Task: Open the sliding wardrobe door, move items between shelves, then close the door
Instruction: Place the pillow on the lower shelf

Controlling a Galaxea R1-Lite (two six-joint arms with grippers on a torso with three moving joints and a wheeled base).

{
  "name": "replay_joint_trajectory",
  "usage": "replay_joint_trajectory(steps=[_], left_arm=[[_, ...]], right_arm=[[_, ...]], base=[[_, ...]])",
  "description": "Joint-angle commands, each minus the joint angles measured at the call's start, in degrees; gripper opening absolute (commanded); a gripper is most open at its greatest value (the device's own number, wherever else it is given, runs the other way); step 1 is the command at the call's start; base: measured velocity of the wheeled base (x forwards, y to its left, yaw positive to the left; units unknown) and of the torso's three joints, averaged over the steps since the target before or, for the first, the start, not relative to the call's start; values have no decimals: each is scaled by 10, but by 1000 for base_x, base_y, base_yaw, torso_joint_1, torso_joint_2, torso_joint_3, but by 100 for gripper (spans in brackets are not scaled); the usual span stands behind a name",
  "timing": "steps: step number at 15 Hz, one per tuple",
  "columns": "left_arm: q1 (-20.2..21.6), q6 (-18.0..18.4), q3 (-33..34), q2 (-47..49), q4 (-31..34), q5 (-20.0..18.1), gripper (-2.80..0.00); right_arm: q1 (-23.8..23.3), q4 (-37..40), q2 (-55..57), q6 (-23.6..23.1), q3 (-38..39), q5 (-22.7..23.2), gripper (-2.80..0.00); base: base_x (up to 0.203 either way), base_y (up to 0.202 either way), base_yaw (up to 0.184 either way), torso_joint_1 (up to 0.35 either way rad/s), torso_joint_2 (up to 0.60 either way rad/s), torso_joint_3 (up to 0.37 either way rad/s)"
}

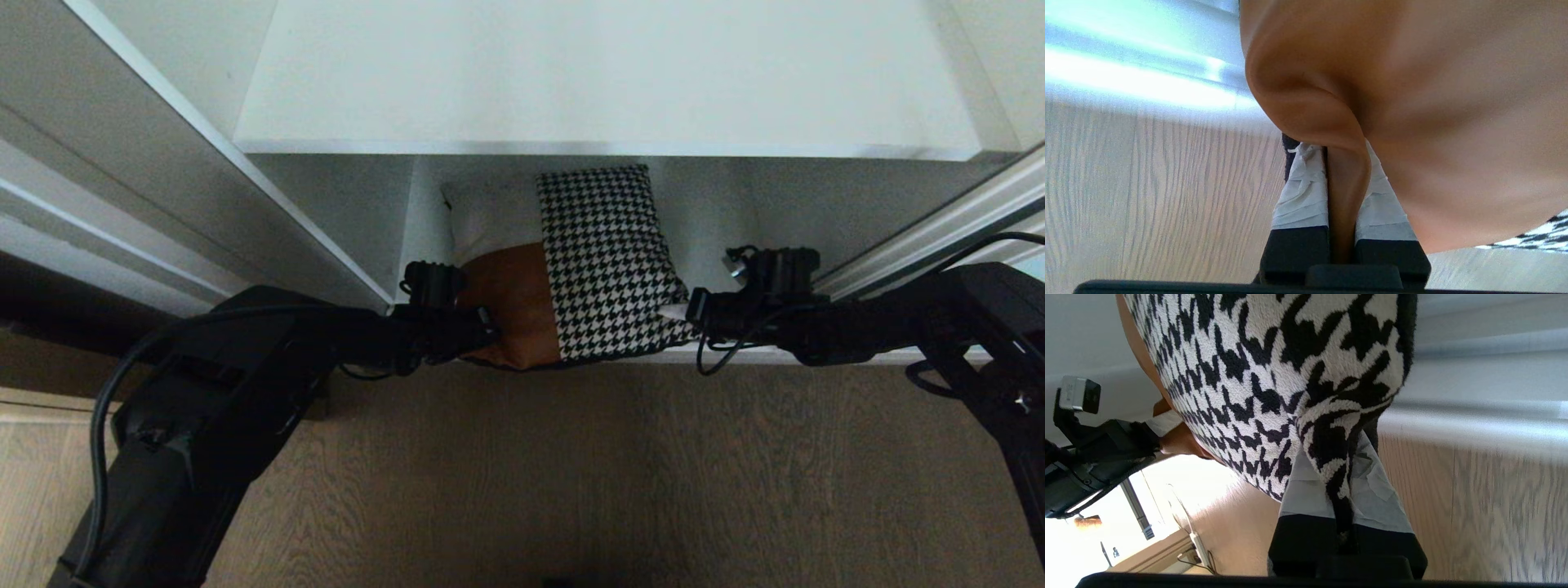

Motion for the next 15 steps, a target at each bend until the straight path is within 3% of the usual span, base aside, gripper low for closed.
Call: replay_joint_trajectory(steps=[1, 6, 10, 13, 15], left_arm=[[-1, -3, 1, -2, -1, 1, -280], [-1, -2, 0, -9, -3, 31, -280], [6, -5, -45, 1, -14, 74, -280], [9, -4, -48, 18, -95, 79, -280], [10, -2, -48, 26, -108, 79, -280]], right_arm=[[2, -1, -1, 2, 0, 2, -280], [12, 0, 11, 0, -9, 1, -280], [20, 3, 21, -7, -20, 1, -280], [21, 0, 35, -29, -22, 1, -280], [22, 0, 39, -30, -26, 1, -280]], base=[[197, 0, 1, 3, 2, 2], [55, 0, 1, 3, 0, 1], [0, 0, 0, 0, 0, 0], [0, 0, 0, 0, 0, 0], [0, 0, 0, 0, 0, 0]])
